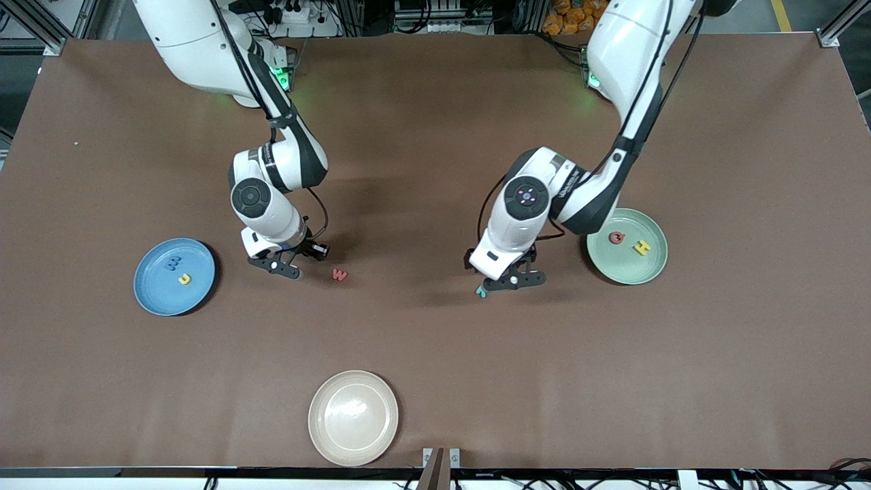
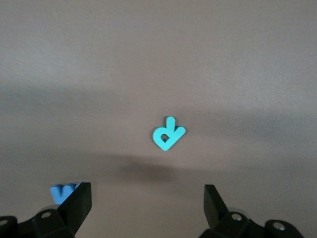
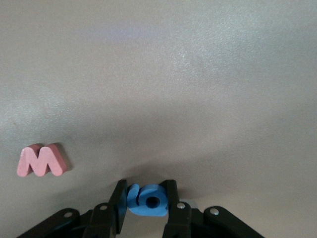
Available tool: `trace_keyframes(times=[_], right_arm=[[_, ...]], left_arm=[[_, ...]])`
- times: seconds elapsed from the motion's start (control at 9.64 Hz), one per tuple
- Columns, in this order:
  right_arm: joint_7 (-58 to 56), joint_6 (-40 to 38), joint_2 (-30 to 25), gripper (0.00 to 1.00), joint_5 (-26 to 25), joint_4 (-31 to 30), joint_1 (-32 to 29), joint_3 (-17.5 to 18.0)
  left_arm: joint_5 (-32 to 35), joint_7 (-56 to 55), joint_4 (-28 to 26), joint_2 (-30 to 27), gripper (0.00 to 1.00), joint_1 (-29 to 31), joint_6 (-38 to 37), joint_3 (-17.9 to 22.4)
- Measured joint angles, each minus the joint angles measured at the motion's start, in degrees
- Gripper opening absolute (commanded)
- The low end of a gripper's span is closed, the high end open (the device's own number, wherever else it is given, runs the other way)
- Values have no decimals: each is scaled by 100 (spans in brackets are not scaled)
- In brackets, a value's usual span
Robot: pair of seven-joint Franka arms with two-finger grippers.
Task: Sort upper and lower case letters into plates
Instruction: 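Carry the blue g to the blue plate and release it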
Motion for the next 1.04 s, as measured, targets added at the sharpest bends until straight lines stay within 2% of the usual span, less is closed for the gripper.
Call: trace_keyframes(times=[0.21, 0.52, 0.83, 0.93, 1.04], right_arm=[[-229, -210, -101, 10, 0, 30, -88, -35], [-1791, -637, -466, 11, -3, 53, -990, -137], [-3637, -662, -501, 15, -133, 128, -1578, -732], [-3944, -684, -504, 36, -351, 166, -1594, -981], [-4087, -693, -505, 98, -495, 190, -1604, -1125]], left_arm=[[1, 50, 31, 70, 100, 9, -43, 25], [43, 936, -4, 243, 100, 91, -97, 80], [408, 2787, 401, 472, 100, -60, 167, 57], [432, 3593, 478, 522, 100, -101, 412, 59], [439, 4361, 515, 562, 100, -103, 589, 65]])
